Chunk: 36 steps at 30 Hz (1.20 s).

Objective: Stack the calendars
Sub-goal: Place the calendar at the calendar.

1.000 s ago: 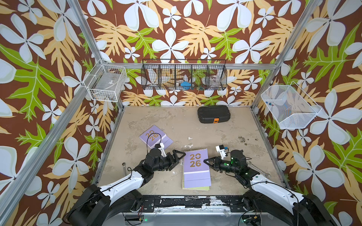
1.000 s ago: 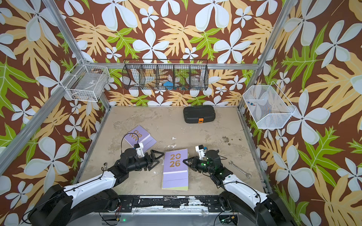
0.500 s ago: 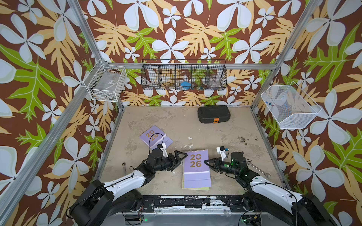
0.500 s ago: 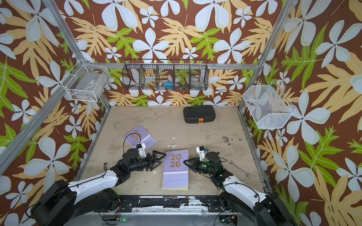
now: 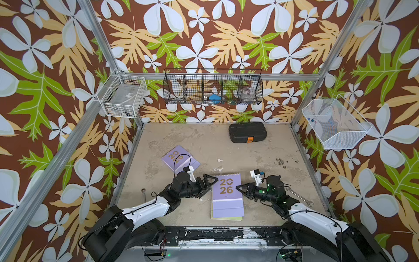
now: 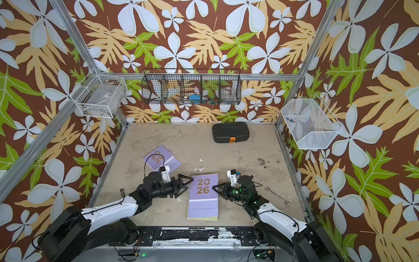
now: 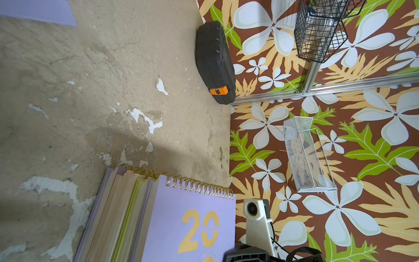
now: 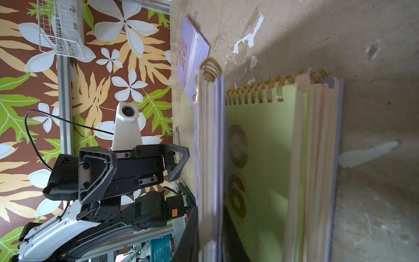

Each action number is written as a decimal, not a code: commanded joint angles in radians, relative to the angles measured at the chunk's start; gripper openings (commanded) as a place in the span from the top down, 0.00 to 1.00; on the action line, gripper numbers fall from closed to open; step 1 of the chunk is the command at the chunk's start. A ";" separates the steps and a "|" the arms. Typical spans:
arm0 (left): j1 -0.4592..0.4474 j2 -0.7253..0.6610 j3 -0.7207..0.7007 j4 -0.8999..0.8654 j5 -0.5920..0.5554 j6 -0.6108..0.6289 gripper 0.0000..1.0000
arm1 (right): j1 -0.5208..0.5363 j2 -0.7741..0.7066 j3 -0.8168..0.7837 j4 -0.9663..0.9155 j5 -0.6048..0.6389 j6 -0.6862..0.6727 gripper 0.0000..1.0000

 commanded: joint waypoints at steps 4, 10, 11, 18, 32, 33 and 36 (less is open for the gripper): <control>-0.005 0.015 0.015 0.026 -0.002 0.000 0.00 | 0.001 -0.007 0.011 -0.092 0.045 -0.036 0.82; -0.008 0.030 0.021 0.028 0.000 0.002 0.00 | 0.001 -0.006 0.026 -0.136 0.075 -0.060 0.78; -0.008 0.034 0.023 0.028 0.000 0.002 0.00 | 0.001 -0.004 0.028 -0.136 0.078 -0.061 0.76; -0.011 0.045 0.028 0.029 0.000 0.004 0.00 | 0.001 0.007 0.049 -0.171 0.089 -0.081 0.70; -0.011 0.059 0.026 0.036 0.005 0.004 0.00 | 0.035 0.055 0.115 -0.274 0.120 -0.138 0.65; -0.011 0.059 0.026 0.036 0.005 0.004 0.00 | 0.038 0.058 0.120 -0.279 0.121 -0.138 0.62; -0.011 0.055 0.025 0.033 0.005 0.006 0.00 | 0.039 0.049 0.135 -0.312 0.139 -0.150 0.54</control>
